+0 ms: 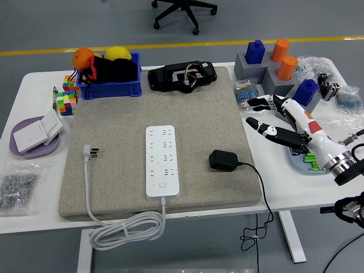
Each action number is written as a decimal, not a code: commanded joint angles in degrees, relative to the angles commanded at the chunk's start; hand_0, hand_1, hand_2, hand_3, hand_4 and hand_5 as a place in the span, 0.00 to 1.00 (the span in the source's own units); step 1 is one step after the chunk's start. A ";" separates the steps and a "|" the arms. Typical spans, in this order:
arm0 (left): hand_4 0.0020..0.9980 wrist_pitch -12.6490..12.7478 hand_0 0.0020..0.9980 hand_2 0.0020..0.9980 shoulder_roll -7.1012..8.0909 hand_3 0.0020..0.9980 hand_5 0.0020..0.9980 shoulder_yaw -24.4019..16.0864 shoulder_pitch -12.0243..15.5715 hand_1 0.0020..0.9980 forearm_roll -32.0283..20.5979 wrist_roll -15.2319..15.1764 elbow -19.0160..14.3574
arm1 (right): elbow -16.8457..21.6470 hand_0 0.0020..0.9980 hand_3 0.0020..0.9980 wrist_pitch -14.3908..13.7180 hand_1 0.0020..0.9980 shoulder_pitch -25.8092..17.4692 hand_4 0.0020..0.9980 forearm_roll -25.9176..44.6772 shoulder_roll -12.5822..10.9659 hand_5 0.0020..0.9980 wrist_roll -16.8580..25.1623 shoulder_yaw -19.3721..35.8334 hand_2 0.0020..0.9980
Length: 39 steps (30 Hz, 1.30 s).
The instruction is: Press the white button,pick up the black plug,place it near the board,insert it into the board
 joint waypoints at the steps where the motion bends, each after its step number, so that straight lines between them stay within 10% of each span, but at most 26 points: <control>1: 0.55 0.00 0.79 0.71 0.00 0.77 0.47 -0.04 0.03 0.74 0.04 0.00 0.00 | -0.03 0.87 0.61 0.03 0.73 0.08 0.87 0.07 -0.05 0.64 -0.06 -0.39 0.72; 23: 0.55 -0.78 0.79 0.71 0.35 0.77 0.47 0.26 0.36 0.74 2.25 0.29 0.00 | -4.62 0.72 0.63 1.64 0.55 9.44 0.86 -1.77 -0.86 0.63 -6.09 -20.88 0.57; 24: 0.55 -0.77 0.79 0.71 0.37 0.77 0.47 0.17 0.38 0.74 2.38 0.29 0.00 | -4.68 0.55 0.63 1.63 0.33 9.66 0.86 -2.02 -0.82 0.63 -6.51 -21.22 0.41; 29: 0.55 -0.85 0.79 0.71 0.64 0.77 0.47 -1.07 0.86 0.74 4.10 0.56 0.00 | -5.45 0.55 0.63 1.01 0.33 11.41 0.86 -3.46 -0.98 0.63 -7.98 -24.90 0.41; 30: 0.55 -0.86 0.79 0.71 0.67 0.77 0.47 -1.09 0.92 0.74 4.17 0.58 0.00 | -5.61 0.09 0.65 1.08 0.04 11.68 0.85 -3.52 -0.98 0.60 -8.15 -25.45 0.19; 39: 0.55 -0.74 0.79 0.71 0.55 0.77 0.47 -0.38 1.29 0.74 3.17 0.46 0.00 | -6.55 0.01 0.66 2.83 0.00 13.41 0.84 -1.97 0.01 0.59 -9.92 -28.96 0.16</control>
